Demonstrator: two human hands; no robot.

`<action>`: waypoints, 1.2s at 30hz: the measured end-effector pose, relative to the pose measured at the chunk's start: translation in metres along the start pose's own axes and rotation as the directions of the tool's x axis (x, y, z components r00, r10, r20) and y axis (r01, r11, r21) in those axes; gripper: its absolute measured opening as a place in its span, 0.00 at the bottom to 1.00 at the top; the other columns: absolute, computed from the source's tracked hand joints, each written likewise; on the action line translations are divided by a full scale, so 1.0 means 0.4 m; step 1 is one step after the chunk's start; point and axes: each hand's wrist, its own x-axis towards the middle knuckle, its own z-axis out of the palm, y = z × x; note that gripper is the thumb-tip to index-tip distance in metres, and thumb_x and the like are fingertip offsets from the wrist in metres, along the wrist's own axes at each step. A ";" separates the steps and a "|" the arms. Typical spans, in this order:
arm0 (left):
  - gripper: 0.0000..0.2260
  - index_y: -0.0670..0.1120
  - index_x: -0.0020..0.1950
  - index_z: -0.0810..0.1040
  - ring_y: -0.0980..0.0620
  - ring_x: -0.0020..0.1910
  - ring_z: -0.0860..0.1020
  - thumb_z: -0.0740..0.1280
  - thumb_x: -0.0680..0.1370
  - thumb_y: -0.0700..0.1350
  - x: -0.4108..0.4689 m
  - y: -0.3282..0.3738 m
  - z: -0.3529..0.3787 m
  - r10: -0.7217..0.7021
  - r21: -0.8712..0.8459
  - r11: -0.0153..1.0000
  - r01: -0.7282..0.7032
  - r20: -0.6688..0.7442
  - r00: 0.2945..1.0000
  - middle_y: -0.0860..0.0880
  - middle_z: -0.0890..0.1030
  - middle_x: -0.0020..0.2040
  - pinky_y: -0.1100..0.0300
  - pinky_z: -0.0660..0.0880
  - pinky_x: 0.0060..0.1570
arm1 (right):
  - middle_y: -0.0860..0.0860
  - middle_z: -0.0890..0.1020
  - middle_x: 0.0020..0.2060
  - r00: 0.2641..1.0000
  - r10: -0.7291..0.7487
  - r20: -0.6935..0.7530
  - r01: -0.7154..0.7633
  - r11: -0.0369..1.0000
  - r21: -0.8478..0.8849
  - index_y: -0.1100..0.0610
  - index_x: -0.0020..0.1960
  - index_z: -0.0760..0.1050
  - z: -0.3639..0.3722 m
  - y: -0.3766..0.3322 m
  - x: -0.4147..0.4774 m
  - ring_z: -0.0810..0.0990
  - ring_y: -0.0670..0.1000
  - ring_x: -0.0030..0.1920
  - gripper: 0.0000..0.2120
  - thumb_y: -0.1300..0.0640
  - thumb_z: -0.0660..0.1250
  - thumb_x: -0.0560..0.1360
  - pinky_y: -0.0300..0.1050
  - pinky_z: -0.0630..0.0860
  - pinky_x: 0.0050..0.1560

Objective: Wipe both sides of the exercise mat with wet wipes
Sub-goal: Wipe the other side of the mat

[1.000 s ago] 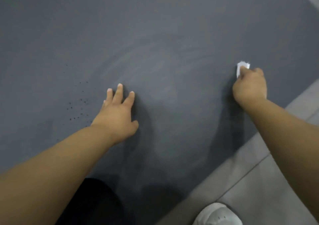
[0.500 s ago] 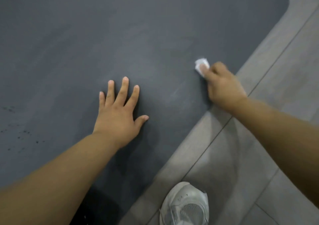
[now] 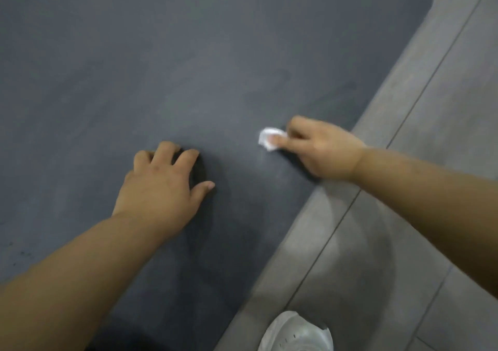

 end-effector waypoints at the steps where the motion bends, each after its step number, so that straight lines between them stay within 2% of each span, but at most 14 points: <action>1: 0.29 0.52 0.73 0.61 0.42 0.66 0.60 0.59 0.75 0.62 0.014 0.002 -0.014 -0.003 -0.005 1.000 0.003 -0.017 1.000 0.49 0.60 0.70 0.47 0.65 0.65 | 0.56 0.72 0.42 0.987 0.114 -0.113 -0.118 0.993 -0.026 0.58 0.58 0.76 -0.009 0.067 0.018 0.72 0.58 0.40 0.14 0.54 0.55 0.79 0.46 0.67 0.39; 4: 0.30 0.51 0.73 0.61 0.42 0.69 0.57 0.63 0.74 0.60 0.069 0.003 -0.044 -0.014 -0.012 1.000 0.013 -0.063 0.998 0.47 0.58 0.71 0.45 0.64 0.66 | 0.60 0.69 0.49 0.665 0.670 -0.329 -0.680 0.726 0.102 0.63 0.56 0.72 -0.064 0.214 0.067 0.73 0.62 0.47 0.14 0.59 0.54 0.76 0.47 0.67 0.45; 5: 0.31 0.51 0.74 0.60 0.43 0.70 0.55 0.64 0.74 0.60 0.092 0.003 -0.053 -0.031 -0.027 0.999 0.029 -0.065 0.997 0.47 0.56 0.72 0.45 0.63 0.67 | 0.59 0.69 0.49 0.512 0.798 -0.319 -0.790 0.583 0.192 0.63 0.55 0.71 -0.068 0.222 0.088 0.73 0.60 0.49 0.11 0.60 0.55 0.76 0.45 0.65 0.46; 7: 0.34 0.51 0.75 0.58 0.44 0.73 0.52 0.66 0.73 0.59 0.137 0.006 -0.074 -0.071 -0.080 0.995 0.066 -0.065 0.995 0.47 0.54 0.74 0.45 0.59 0.70 | 0.59 0.72 0.52 0.401 0.883 -0.245 -0.852 0.458 0.253 0.62 0.58 0.69 -0.062 0.174 0.126 0.74 0.60 0.51 0.12 0.59 0.55 0.78 0.47 0.66 0.49; 9: 0.38 0.52 0.76 0.55 0.44 0.75 0.49 0.69 0.71 0.58 0.187 0.003 -0.099 -0.085 -0.122 0.990 0.075 -0.077 0.993 0.47 0.51 0.76 0.46 0.55 0.72 | 0.62 0.76 0.52 0.710 0.617 -0.339 -0.609 0.780 0.144 0.62 0.62 0.71 -0.022 0.090 0.130 0.76 0.62 0.49 0.16 0.60 0.54 0.77 0.49 0.72 0.47; 11: 0.43 0.54 0.77 0.52 0.43 0.76 0.45 0.72 0.68 0.57 0.242 -0.011 -0.129 -0.067 -0.107 0.993 0.059 -0.070 0.995 0.48 0.47 0.78 0.46 0.51 0.74 | 0.61 0.77 0.46 0.982 0.097 -0.160 -0.081 0.992 0.101 0.62 0.61 0.75 0.004 -0.025 0.089 0.77 0.62 0.41 0.18 0.61 0.54 0.75 0.49 0.74 0.37; 14: 0.52 0.59 0.76 0.47 0.43 0.76 0.42 0.76 0.62 0.59 0.328 -0.034 -0.168 -0.047 -0.008 0.999 0.048 0.057 0.997 0.54 0.41 0.77 0.42 0.51 0.73 | 0.49 0.76 0.38 0.968 -0.197 0.153 0.164 0.965 0.205 0.54 0.52 0.76 -0.011 -0.025 0.055 0.72 0.53 0.37 0.11 0.56 0.54 0.80 0.44 0.66 0.36; 17: 0.54 0.59 0.76 0.45 0.39 0.75 0.42 0.76 0.60 0.61 0.372 -0.042 -0.166 -0.037 0.096 0.995 0.024 0.131 0.991 0.55 0.38 0.77 0.40 0.58 0.70 | 0.52 0.74 0.36 0.979 0.124 -0.162 -0.125 0.992 0.003 0.53 0.50 0.77 -0.032 0.136 0.092 0.69 0.55 0.33 0.08 0.54 0.59 0.80 0.47 0.71 0.32; 20: 0.54 0.58 0.76 0.46 0.38 0.74 0.43 0.76 0.60 0.62 0.376 -0.047 -0.150 -0.031 0.110 0.994 0.019 0.111 0.993 0.56 0.37 0.76 0.38 0.63 0.66 | 0.63 0.72 0.47 0.725 0.542 -0.425 -0.575 0.816 0.060 0.62 0.54 0.77 -0.069 0.290 0.146 0.71 0.59 0.38 0.13 0.54 0.58 0.79 0.50 0.72 0.41; 23: 0.54 0.59 0.75 0.44 0.41 0.74 0.41 0.74 0.59 0.64 0.376 -0.059 -0.148 -0.037 0.107 0.994 0.022 0.135 0.990 0.60 0.35 0.74 0.34 0.63 0.64 | 0.57 0.68 0.46 0.590 0.698 -0.407 -0.707 0.690 0.158 0.62 0.51 0.76 -0.048 0.274 0.193 0.67 0.54 0.41 0.13 0.55 0.58 0.78 0.46 0.65 0.45; 26: 0.54 0.59 0.75 0.43 0.41 0.73 0.39 0.73 0.60 0.65 0.381 -0.062 -0.152 -0.042 0.113 0.993 0.021 0.182 0.982 0.61 0.33 0.73 0.34 0.62 0.65 | 0.42 0.70 0.36 0.782 0.524 -0.337 -0.469 0.852 0.235 0.51 0.45 0.75 0.000 0.115 0.209 0.68 0.50 0.36 0.06 0.53 0.61 0.79 0.45 0.65 0.38; 30: 0.53 0.59 0.76 0.42 0.41 0.73 0.36 0.73 0.61 0.64 0.381 -0.064 -0.154 -0.053 0.084 0.996 0.035 0.228 0.972 0.61 0.32 0.73 0.34 0.58 0.67 | 0.46 0.72 0.31 0.992 0.036 -0.120 0.003 0.949 0.315 0.52 0.43 0.74 0.014 -0.067 0.177 0.65 0.53 0.27 0.08 0.58 0.59 0.78 0.41 0.59 0.28; 34: 0.52 0.60 0.76 0.42 0.42 0.73 0.35 0.73 0.63 0.62 0.377 -0.048 -0.163 -0.072 0.063 0.996 0.059 0.244 0.967 0.60 0.31 0.73 0.30 0.57 0.66 | 0.49 0.76 0.40 0.957 0.247 -0.150 -0.218 0.958 0.189 0.48 0.46 0.73 -0.037 0.121 0.249 0.74 0.55 0.41 0.07 0.53 0.57 0.80 0.43 0.66 0.37; 36: 0.51 0.60 0.76 0.42 0.43 0.73 0.34 0.73 0.64 0.61 0.373 -0.039 -0.166 -0.074 0.057 0.996 0.061 0.255 0.964 0.60 0.31 0.73 0.28 0.56 0.64 | 0.57 0.73 0.46 0.844 0.473 -0.255 -0.459 0.881 0.113 0.55 0.54 0.76 -0.080 0.255 0.288 0.74 0.61 0.42 0.10 0.58 0.58 0.78 0.48 0.69 0.41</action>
